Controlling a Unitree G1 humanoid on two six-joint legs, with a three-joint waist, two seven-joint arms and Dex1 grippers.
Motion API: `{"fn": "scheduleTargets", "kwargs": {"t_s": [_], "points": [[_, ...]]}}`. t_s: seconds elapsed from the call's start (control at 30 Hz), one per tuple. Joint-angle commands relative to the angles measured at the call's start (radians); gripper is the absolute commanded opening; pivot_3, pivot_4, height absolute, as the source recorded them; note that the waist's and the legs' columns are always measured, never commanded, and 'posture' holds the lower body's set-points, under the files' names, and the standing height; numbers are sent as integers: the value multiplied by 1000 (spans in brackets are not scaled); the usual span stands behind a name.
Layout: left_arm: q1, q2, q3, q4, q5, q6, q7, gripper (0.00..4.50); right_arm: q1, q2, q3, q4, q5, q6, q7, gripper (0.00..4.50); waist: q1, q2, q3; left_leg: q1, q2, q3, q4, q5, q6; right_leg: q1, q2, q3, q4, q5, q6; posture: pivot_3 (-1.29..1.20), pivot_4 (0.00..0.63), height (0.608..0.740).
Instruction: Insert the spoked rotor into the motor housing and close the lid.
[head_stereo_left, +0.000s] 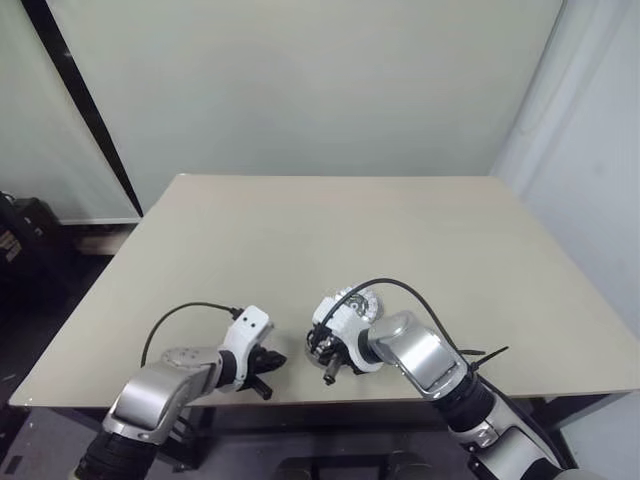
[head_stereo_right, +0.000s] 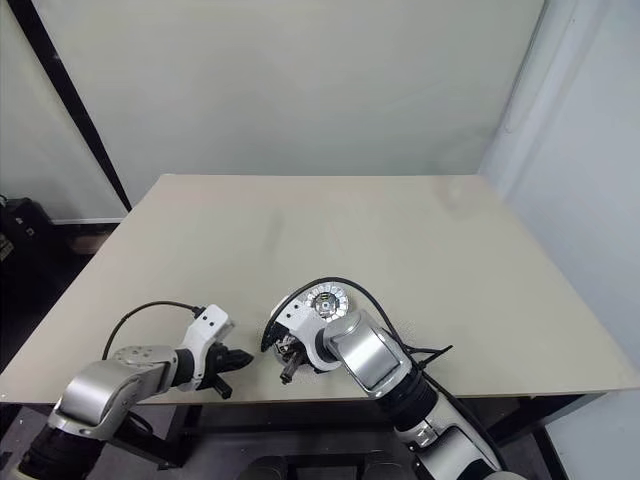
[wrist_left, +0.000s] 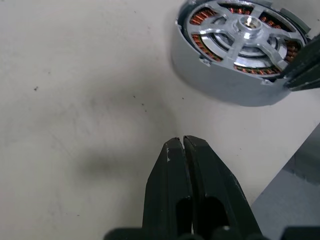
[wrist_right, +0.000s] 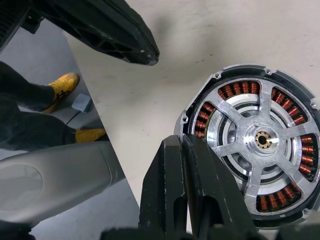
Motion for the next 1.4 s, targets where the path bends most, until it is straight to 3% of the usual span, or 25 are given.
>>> {"fn": "scheduleTargets", "kwargs": {"t_s": [0.03, 0.1, 0.2, 0.57, 0.87, 1.4], "points": [[-9, -3, 13, -13, 10, -21, 8, 0, -20, -33, 11, -22, 18, -60, -36, 16, 0, 0, 0, 0, 0, 0, 0, 0, 0, 0, 0, 0, 0, 0, 0, 0, 0, 740], [-6, -3, 16, -15, 11, -20, 10, 0, -23, -62, 40, -31, 23, -78, -39, 16, 0, 0, 0, 0, 0, 0, 0, 0, -1, 0, 0, 0, 0, 0, 0, 0, 0, 740], [-5, -2, 19, -17, 13, -19, 12, 0, -31, -104, 79, -48, 32, -106, -34, 650, 0, 0, 0, 0, 0, 0, 1, -1, -1, 0, 0, 0, 0, 0, 0, 0, 0, 740], [-19, 0, 19, -11, 16, -18, 11, 0, -95, -197, 127, -126, 85, -101, 4, 4436, 0, 0, 0, 0, 0, 0, -1, 1, 2, 0, 0, 0, 0, 0, 0, 0, 0, 740], [-23, 0, 15, -13, 17, -20, 9, 0, -201, -403, 351, -176, -4, -290, 127, 4436, 0, 0, 0, 0, 0, 0, 0, 1, 2, -1, -1, 0, -2, 0, 0, 0, 0, 740], [-14, 5, 12, -26, 14, -17, 5, 0, -159, -392, 397, -119, -77, -377, 153, 4436, 0, 0, 0, 0, 0, 0, 1, 1, 2, 0, -1, 0, -1, 0, 0, 0, 0, 740]]}}
